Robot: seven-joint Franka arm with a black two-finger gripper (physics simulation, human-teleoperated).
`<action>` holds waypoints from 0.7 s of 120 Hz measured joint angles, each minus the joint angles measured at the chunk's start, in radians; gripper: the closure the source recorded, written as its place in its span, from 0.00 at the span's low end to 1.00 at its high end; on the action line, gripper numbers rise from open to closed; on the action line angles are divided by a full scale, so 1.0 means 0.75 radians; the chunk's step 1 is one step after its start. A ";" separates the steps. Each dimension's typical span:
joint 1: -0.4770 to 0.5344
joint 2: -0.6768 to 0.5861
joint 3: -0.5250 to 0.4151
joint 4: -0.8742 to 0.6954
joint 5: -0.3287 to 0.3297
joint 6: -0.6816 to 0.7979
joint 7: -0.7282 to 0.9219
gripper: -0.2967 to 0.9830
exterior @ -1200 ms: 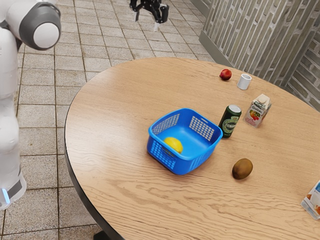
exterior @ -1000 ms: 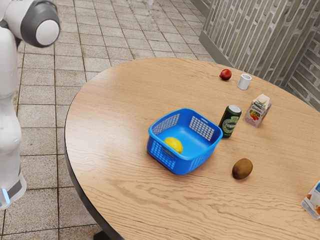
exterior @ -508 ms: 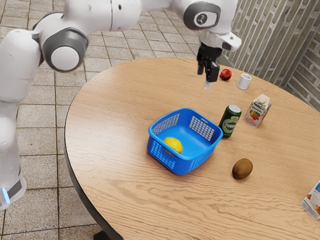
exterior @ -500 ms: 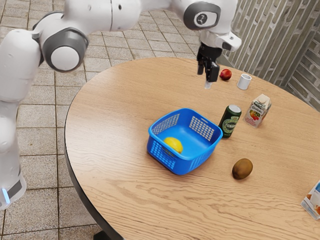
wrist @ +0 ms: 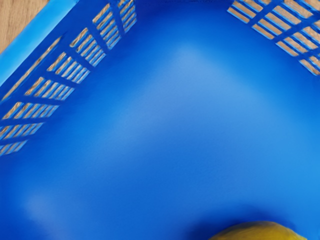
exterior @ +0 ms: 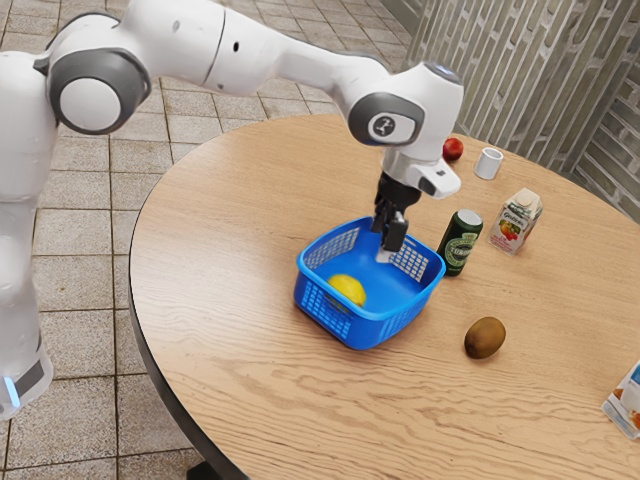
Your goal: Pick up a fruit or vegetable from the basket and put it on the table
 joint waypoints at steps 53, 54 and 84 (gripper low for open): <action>-0.264 -0.232 0.004 -0.108 0.002 -0.195 -0.008 0.25; -0.265 -0.231 0.004 -0.110 0.001 -0.197 -0.009 0.25; -0.167 -0.176 0.040 -0.133 -0.004 -0.159 -0.012 0.25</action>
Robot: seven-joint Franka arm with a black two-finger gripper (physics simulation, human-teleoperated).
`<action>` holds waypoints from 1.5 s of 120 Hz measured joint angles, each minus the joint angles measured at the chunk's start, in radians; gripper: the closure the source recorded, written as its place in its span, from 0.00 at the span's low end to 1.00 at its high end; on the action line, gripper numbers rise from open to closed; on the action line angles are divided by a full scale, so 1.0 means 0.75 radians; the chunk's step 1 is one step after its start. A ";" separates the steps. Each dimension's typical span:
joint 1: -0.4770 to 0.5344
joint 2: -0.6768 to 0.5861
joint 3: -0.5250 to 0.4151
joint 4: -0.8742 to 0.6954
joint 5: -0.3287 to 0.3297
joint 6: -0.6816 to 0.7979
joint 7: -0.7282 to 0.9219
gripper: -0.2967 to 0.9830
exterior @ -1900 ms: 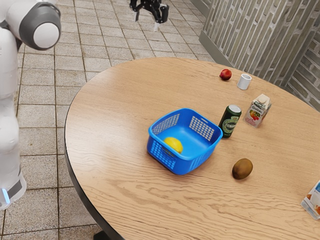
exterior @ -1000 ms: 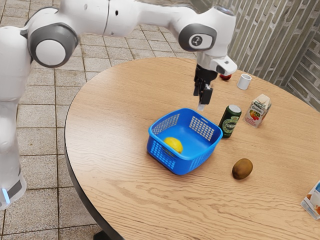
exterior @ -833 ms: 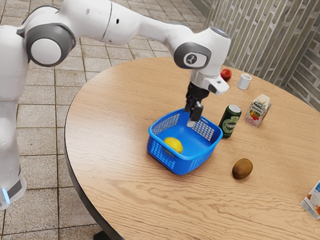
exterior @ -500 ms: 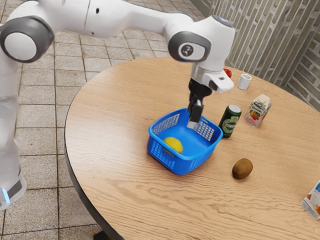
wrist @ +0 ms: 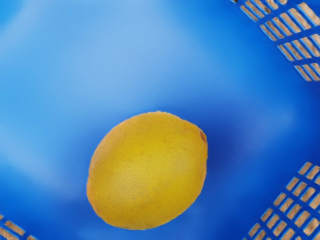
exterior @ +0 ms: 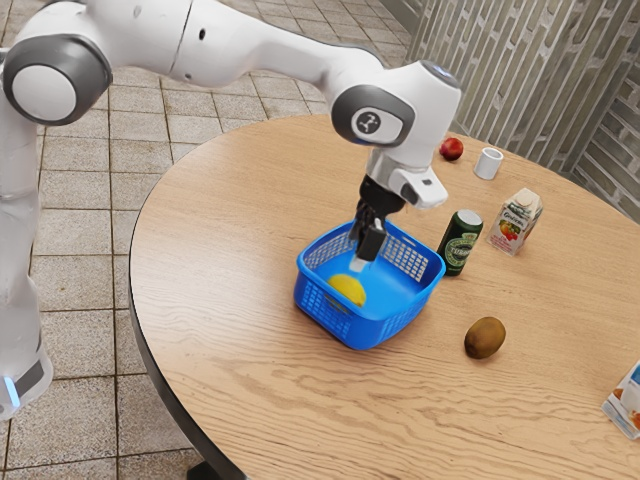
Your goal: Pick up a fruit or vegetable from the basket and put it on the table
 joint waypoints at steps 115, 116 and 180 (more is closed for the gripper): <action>-0.017 0.144 0.033 -0.069 -0.033 0.115 -0.003 0.25; -0.017 0.146 0.033 -0.069 -0.034 0.115 -0.003 0.25; -0.015 0.194 0.061 -0.082 -0.062 0.158 -0.002 0.28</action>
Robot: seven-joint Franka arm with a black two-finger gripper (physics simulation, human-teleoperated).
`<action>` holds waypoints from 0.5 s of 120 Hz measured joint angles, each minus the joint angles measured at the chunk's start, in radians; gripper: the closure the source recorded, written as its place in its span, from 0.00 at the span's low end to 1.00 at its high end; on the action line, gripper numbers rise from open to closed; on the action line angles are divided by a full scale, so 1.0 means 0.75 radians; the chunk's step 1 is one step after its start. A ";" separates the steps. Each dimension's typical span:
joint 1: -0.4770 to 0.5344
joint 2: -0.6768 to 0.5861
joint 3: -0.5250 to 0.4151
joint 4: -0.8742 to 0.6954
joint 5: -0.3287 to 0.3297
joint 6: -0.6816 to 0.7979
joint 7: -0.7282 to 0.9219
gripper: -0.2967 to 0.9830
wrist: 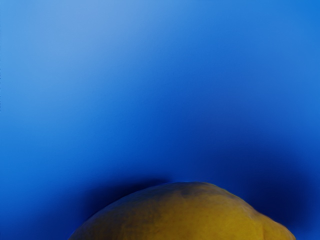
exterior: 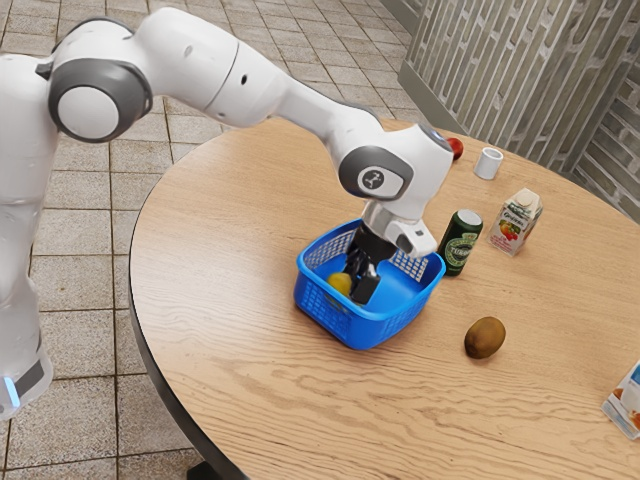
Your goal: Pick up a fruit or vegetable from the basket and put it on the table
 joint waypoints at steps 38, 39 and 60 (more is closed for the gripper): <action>-0.005 -0.017 -0.004 0.076 0.016 -0.055 -0.003 0.44; -0.005 -0.018 -0.004 0.086 0.017 -0.061 -0.003 0.45; -0.005 -0.058 -0.005 0.393 0.088 -0.231 -0.007 0.45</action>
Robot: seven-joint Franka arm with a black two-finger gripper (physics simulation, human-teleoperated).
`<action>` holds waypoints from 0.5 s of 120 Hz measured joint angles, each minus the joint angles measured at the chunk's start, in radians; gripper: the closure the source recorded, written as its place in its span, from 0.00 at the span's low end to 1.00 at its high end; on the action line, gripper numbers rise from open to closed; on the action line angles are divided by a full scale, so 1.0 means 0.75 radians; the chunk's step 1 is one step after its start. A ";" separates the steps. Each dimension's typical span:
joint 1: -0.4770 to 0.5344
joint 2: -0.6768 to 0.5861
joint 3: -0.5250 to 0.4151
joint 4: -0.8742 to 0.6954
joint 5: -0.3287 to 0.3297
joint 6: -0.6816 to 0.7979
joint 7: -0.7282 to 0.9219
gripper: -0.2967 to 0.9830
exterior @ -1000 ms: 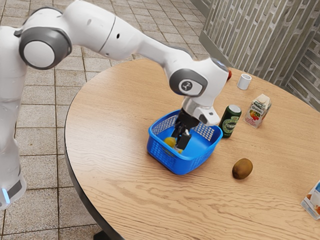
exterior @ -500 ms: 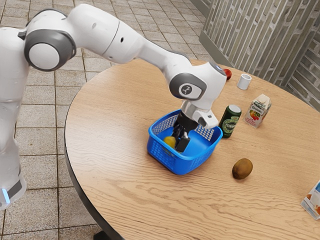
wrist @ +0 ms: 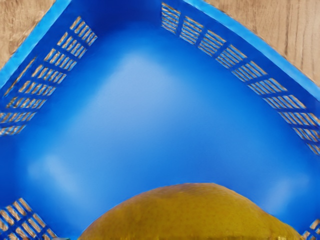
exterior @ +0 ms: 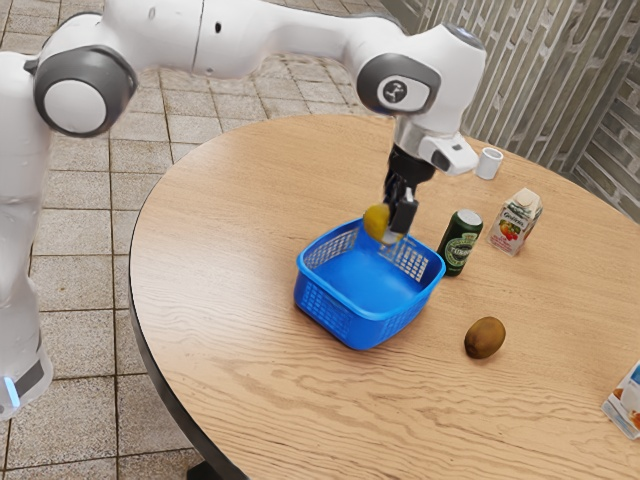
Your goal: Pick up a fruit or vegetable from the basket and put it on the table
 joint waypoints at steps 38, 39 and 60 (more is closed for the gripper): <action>0.051 0.035 0.446 0.153 0.047 -0.046 0.001 0.43; 0.054 0.041 0.453 0.141 0.045 -0.031 0.001 0.42; 0.140 0.204 0.496 -0.051 -0.037 0.294 0.008 0.43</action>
